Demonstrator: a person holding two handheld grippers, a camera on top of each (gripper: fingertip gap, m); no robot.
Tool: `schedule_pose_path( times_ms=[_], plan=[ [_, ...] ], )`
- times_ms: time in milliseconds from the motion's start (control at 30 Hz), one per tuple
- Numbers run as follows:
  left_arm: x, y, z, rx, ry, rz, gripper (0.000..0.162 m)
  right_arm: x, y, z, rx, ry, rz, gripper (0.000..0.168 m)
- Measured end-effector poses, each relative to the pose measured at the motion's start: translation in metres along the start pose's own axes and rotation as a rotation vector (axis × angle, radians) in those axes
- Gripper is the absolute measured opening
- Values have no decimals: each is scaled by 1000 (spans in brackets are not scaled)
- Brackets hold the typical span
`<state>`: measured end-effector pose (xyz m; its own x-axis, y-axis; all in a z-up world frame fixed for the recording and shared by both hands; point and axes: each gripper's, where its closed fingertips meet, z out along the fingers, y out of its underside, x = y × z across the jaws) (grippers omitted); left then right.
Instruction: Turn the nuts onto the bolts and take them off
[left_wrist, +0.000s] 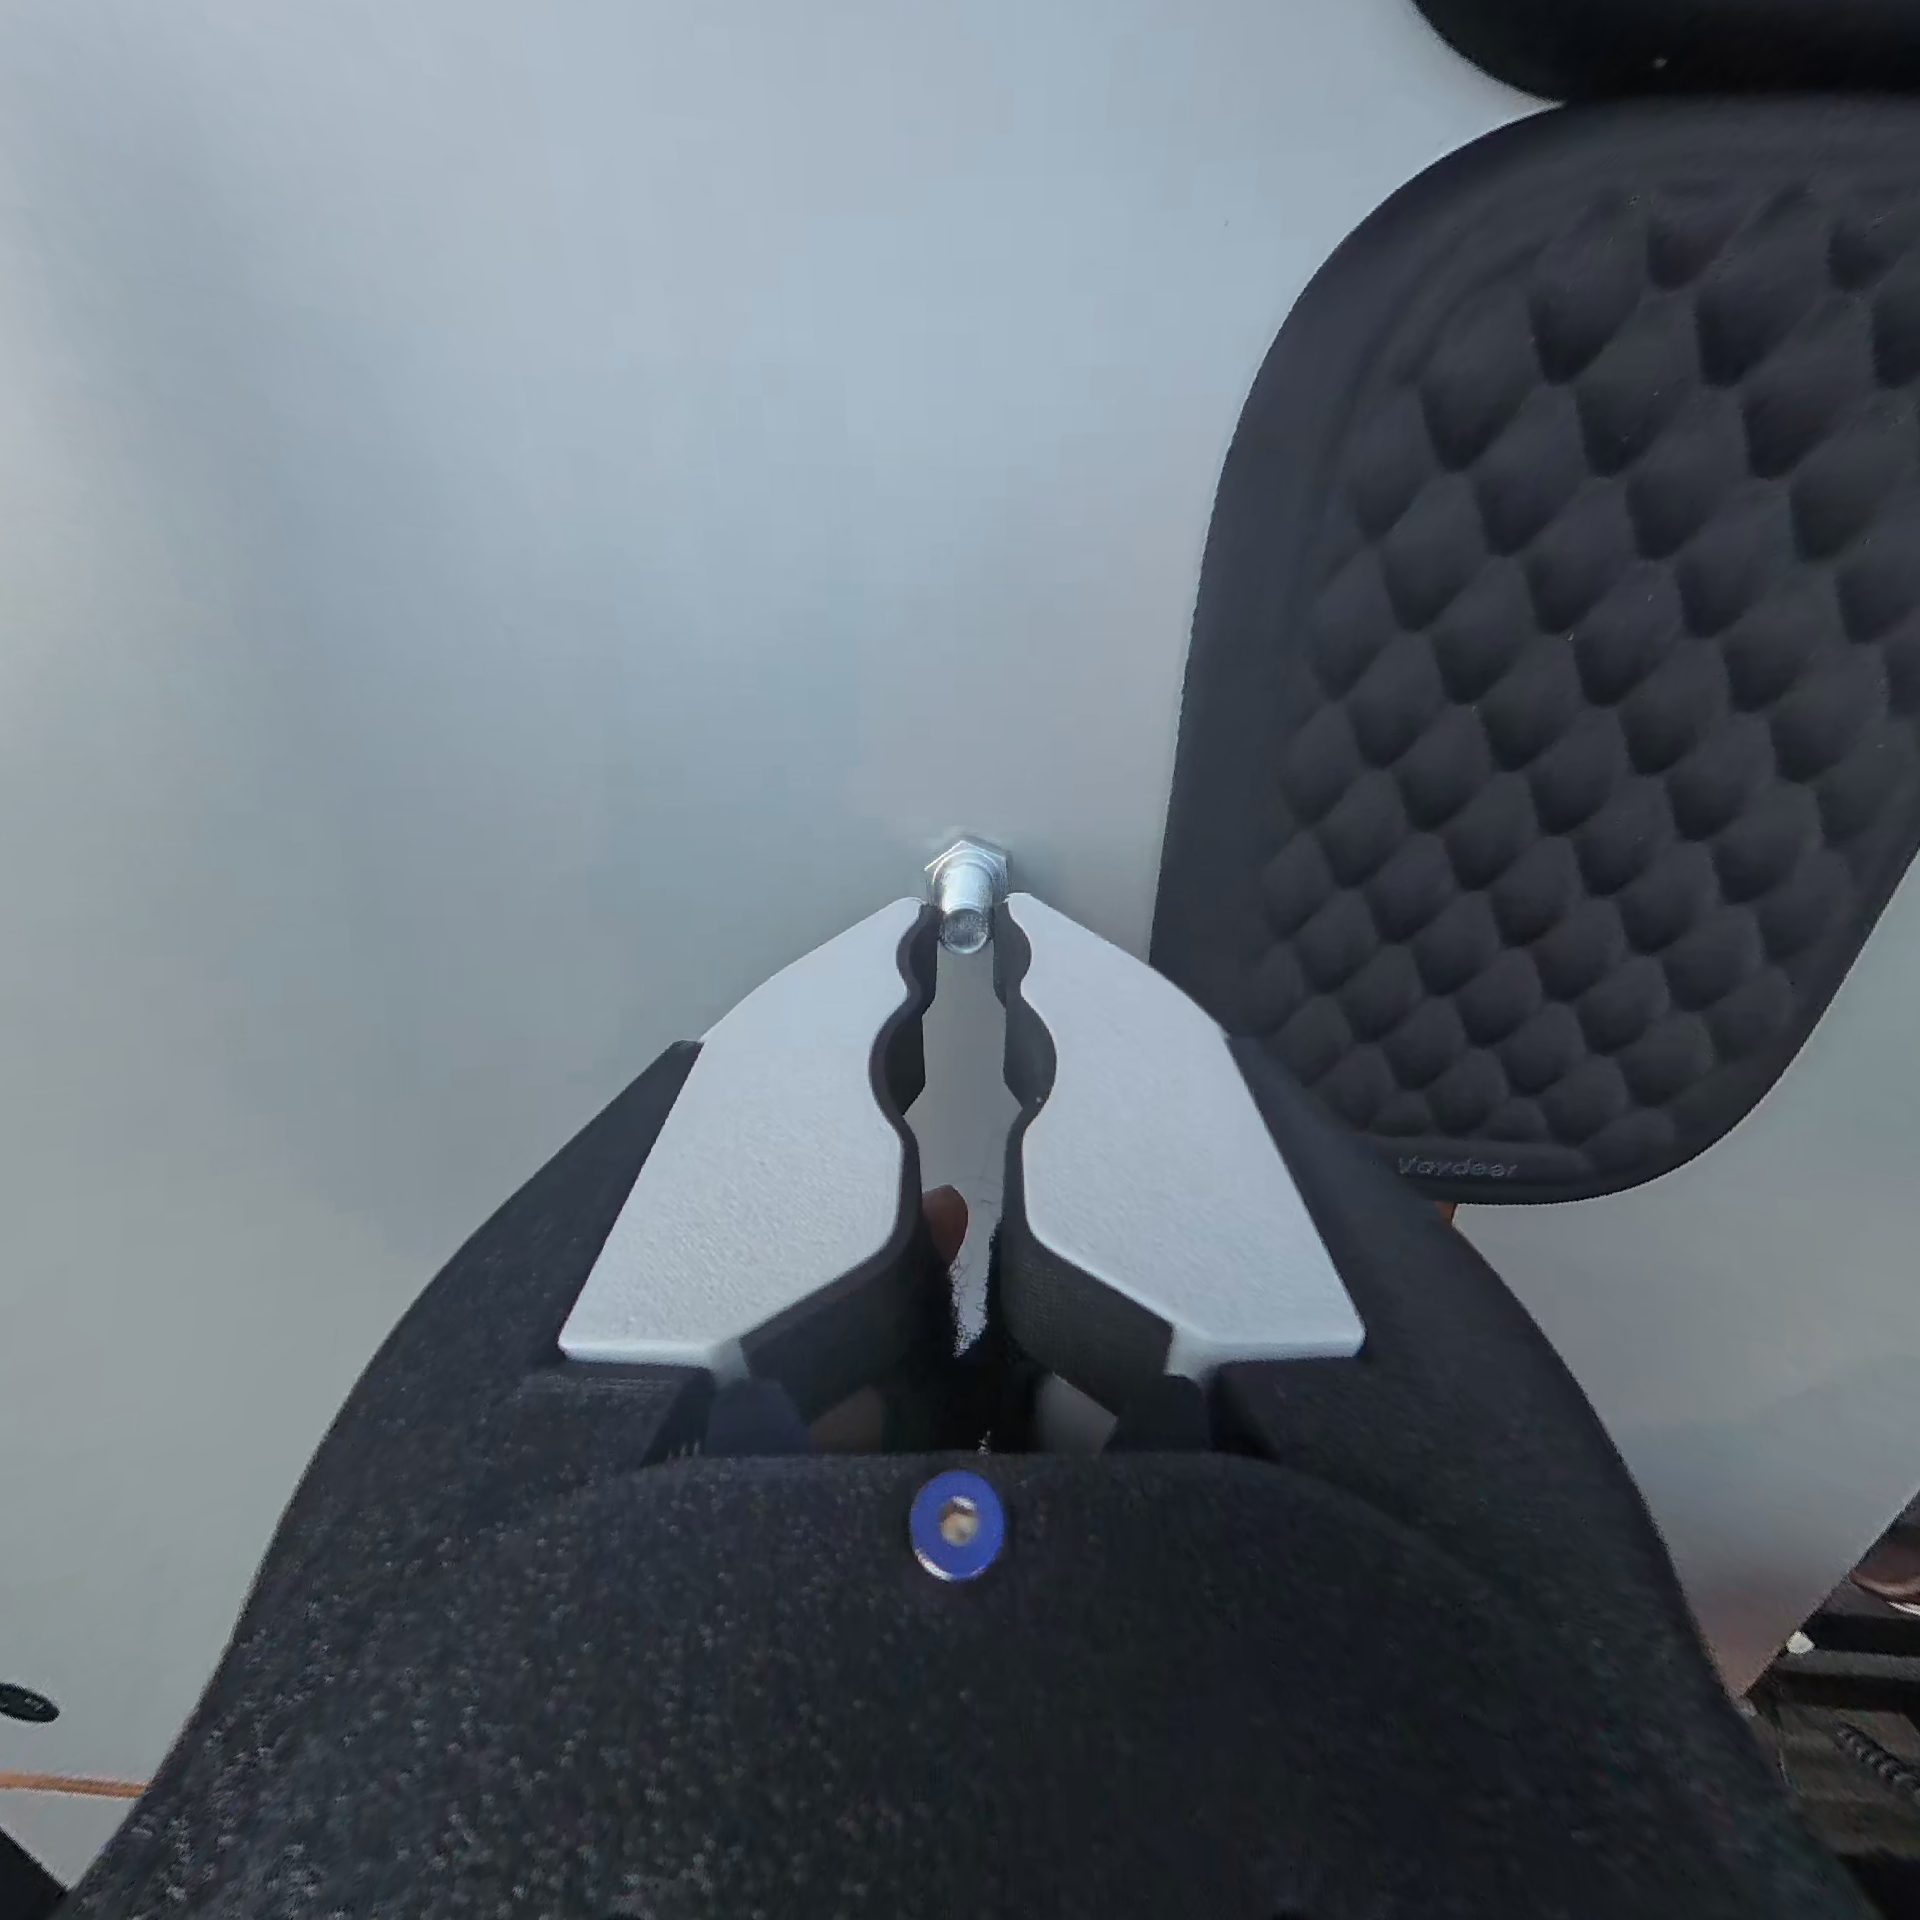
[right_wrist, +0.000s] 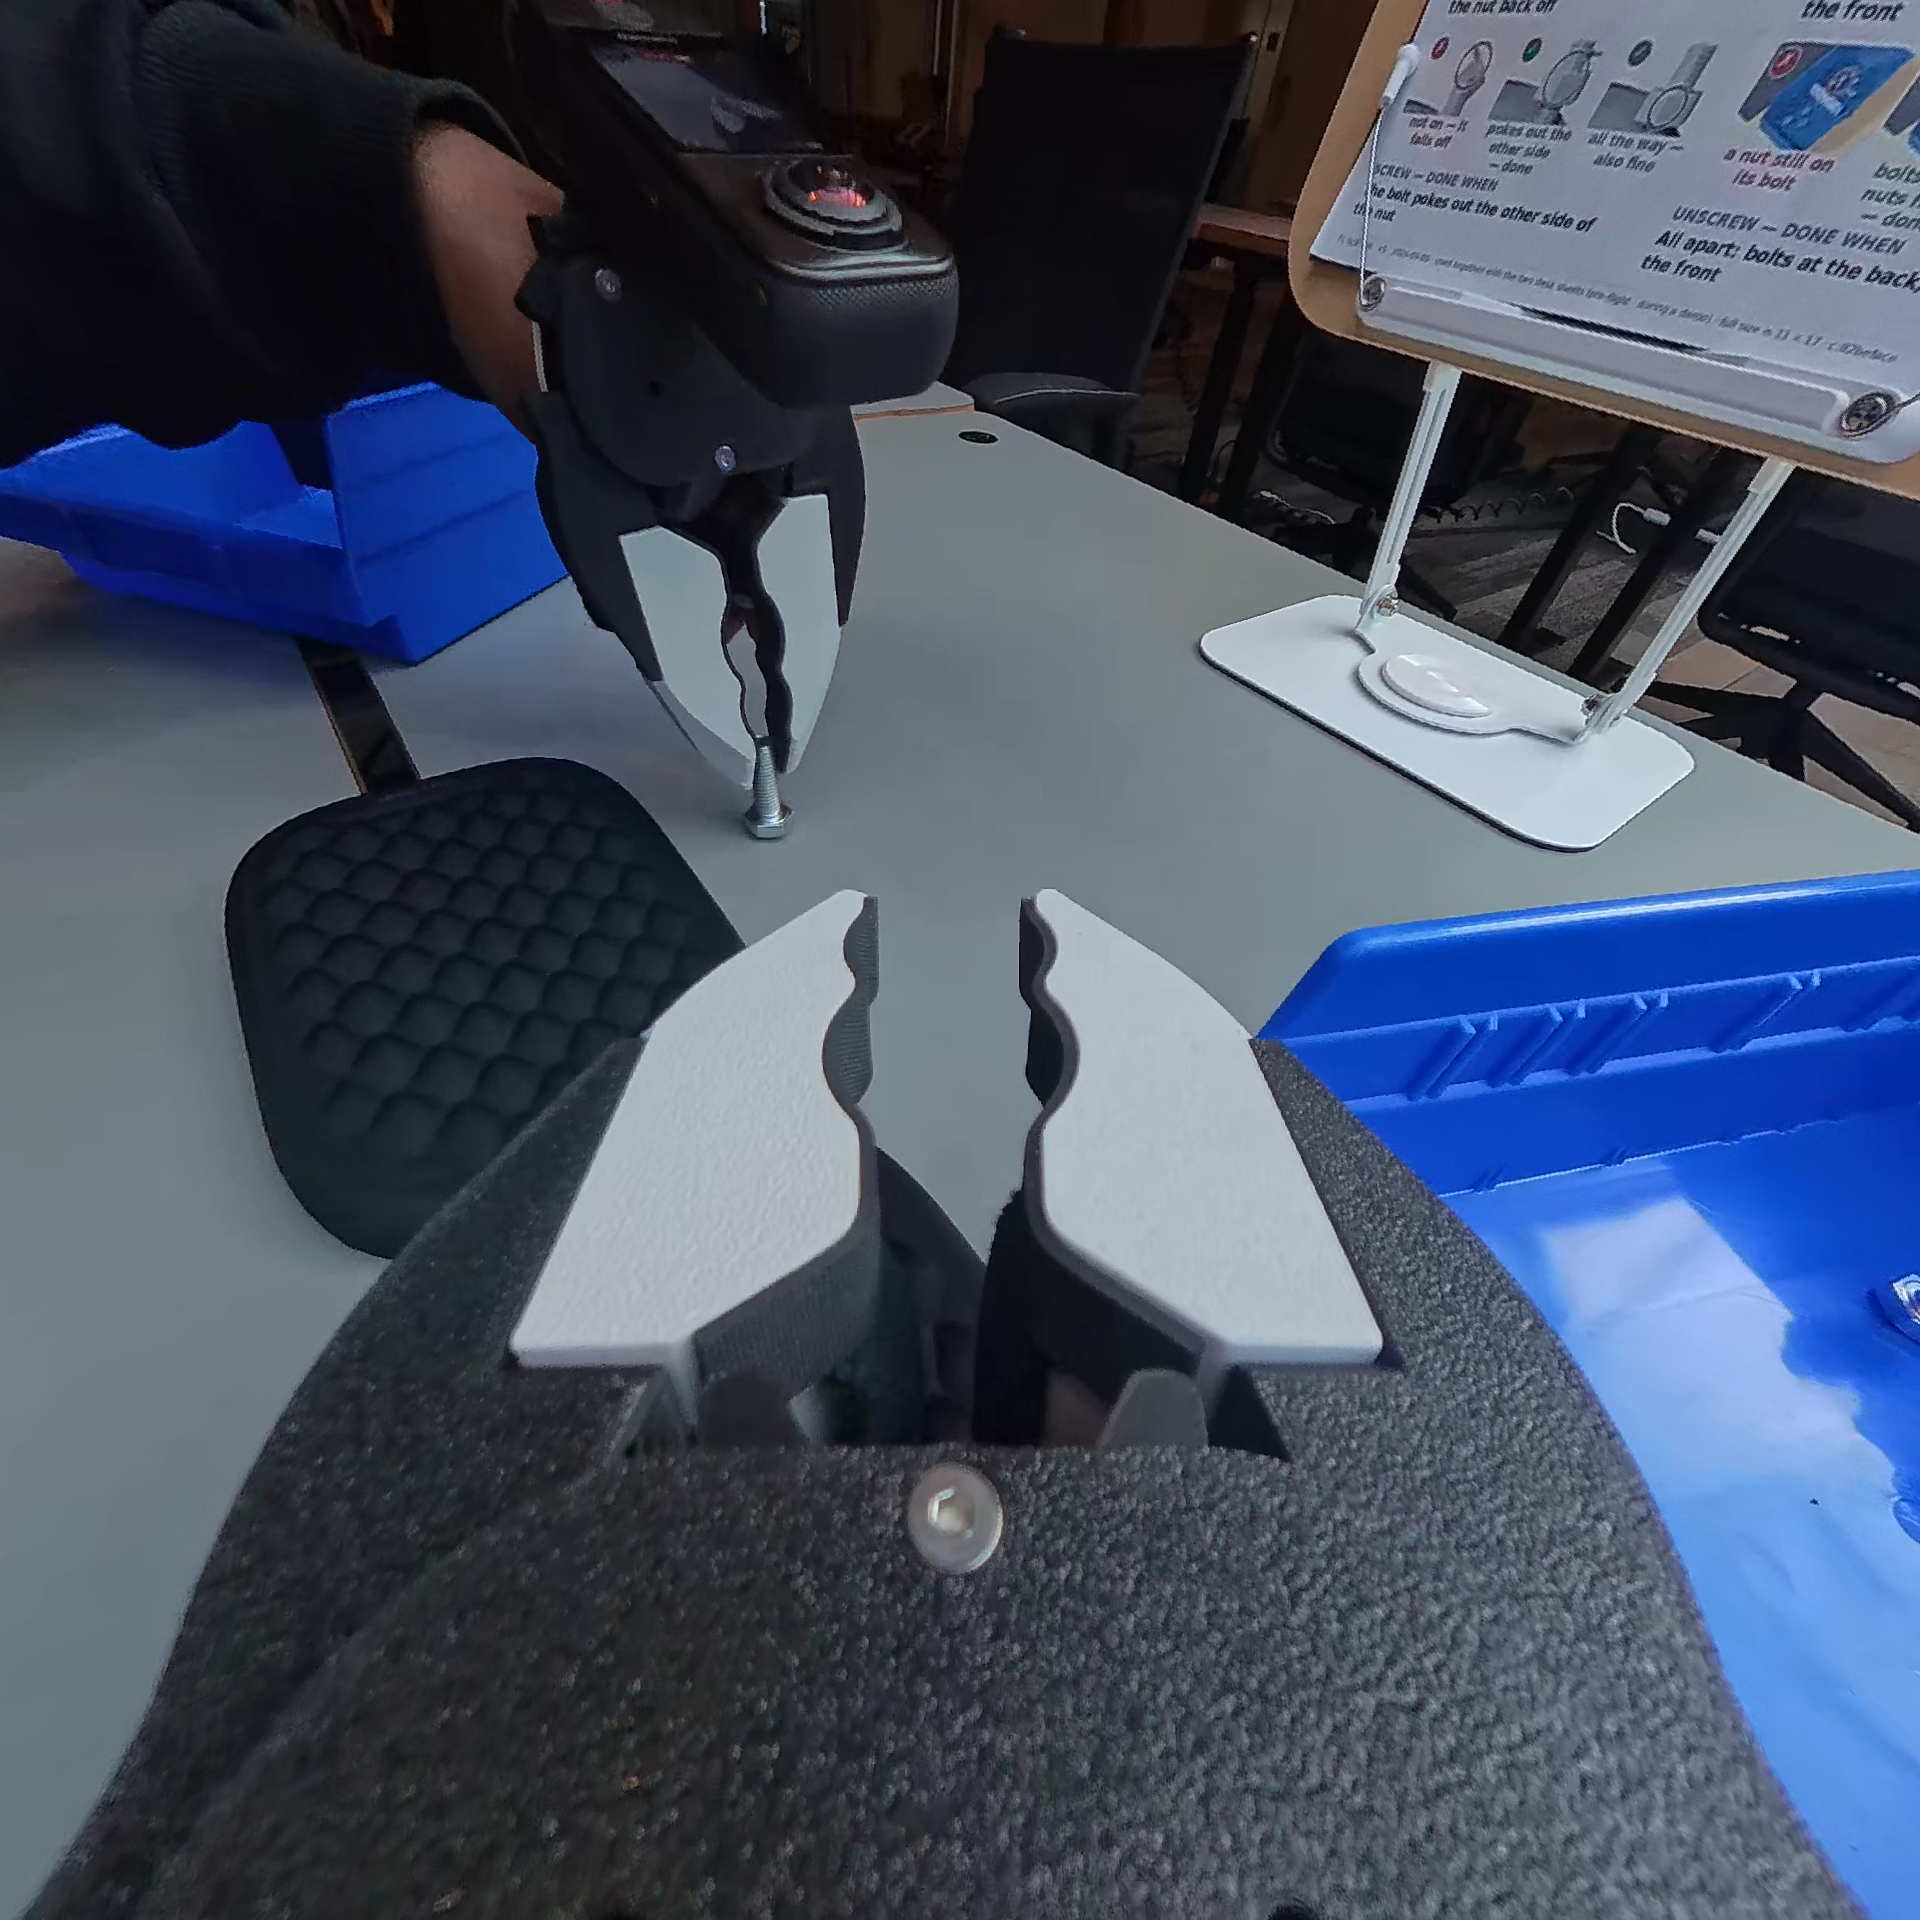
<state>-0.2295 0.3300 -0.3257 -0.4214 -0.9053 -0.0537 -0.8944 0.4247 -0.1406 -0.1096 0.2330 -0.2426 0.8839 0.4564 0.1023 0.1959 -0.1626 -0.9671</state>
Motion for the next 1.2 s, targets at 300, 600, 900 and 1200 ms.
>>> schedule_pose_path(
  times_ms=[300,600,900,1200],
  plan=[
    [-2,7,-33,81,-36,-51,36,2,2,-1,-1,5,12,25],
    [20,134,-111,67,-100,-323,38,4,2,-3,-6,8,37,25],
    [67,237,-86,-31,-46,-609,37,3,2,-2,-9,4,35,26],
    [91,284,-37,-147,-4,-677,35,4,5,1,-21,12,31,26]
  ],
)
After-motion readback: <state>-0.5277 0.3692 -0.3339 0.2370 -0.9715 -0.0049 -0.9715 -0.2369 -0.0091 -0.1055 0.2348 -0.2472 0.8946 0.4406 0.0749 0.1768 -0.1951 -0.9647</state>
